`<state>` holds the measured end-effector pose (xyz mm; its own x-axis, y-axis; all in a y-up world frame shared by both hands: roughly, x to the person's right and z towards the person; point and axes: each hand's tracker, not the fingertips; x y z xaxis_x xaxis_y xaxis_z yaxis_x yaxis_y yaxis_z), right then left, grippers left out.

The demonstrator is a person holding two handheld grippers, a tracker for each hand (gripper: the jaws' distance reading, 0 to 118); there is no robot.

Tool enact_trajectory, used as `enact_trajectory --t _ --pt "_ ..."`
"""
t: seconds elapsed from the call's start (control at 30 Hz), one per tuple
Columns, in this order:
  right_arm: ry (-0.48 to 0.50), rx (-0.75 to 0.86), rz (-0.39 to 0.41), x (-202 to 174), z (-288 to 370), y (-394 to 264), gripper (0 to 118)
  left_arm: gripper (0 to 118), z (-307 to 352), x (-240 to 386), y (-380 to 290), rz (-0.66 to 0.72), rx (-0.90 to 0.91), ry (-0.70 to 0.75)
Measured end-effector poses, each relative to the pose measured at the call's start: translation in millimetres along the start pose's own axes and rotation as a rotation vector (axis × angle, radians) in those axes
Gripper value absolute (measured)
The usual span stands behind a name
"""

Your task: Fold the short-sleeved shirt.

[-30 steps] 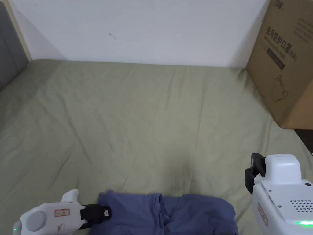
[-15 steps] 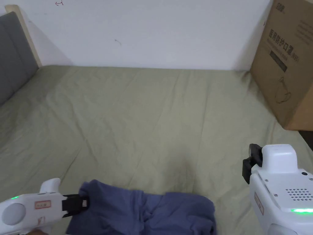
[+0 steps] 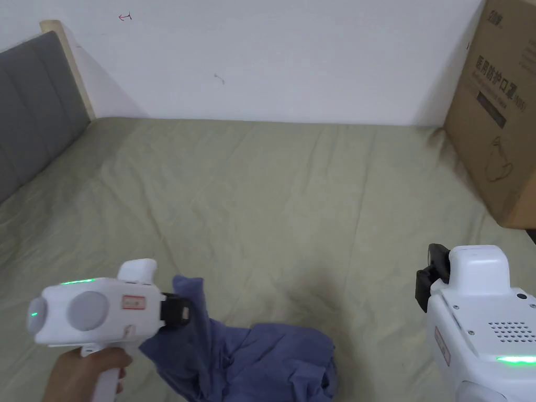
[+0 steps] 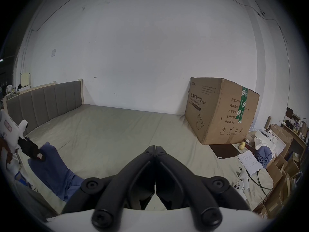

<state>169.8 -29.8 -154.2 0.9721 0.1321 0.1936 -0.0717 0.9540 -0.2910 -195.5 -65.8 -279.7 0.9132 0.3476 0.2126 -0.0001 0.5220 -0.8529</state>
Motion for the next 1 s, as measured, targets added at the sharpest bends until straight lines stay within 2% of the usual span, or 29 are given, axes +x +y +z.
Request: enact_trajectory --t 0.1,0.3,0.5,0.57,0.73,0.87,0.9,0.93,1.0 --pt "-0.008 0.004 -0.007 6 4 -1 0 7 -30 29 -1 -0.059 -0.047 -0.038" --pt "-0.04 0.001 -0.002 21 10 -6 0 7 -96 87 -20 -0.075 -0.144 -0.117" --pt "-0.072 -0.017 -0.006 33 13 -12 0 7 -163 122 -56 -0.1 -0.25 -0.055" --pt "-0.078 -0.024 -0.006 36 14 -15 0 7 -179 132 -71 -0.139 -0.276 0.011" --pt "-0.088 -0.033 -0.006 39 16 -17 0 7 -196 151 -92 -0.22 -0.263 0.098" --pt "-0.089 -0.033 -0.007 40 18 -17 0 8 -179 151 -86 -0.244 -0.249 0.068" --pt "-0.088 -0.031 -0.007 40 18 -16 0 12 -171 149 -84 -0.251 -0.218 0.044" --pt "-0.088 -0.029 -0.007 40 18 -16 0 21 -161 147 -80 -0.247 -0.184 0.007" --pt "-0.086 -0.026 -0.008 39 18 -14 0 66 -140 143 -70 -0.214 -0.127 -0.062"
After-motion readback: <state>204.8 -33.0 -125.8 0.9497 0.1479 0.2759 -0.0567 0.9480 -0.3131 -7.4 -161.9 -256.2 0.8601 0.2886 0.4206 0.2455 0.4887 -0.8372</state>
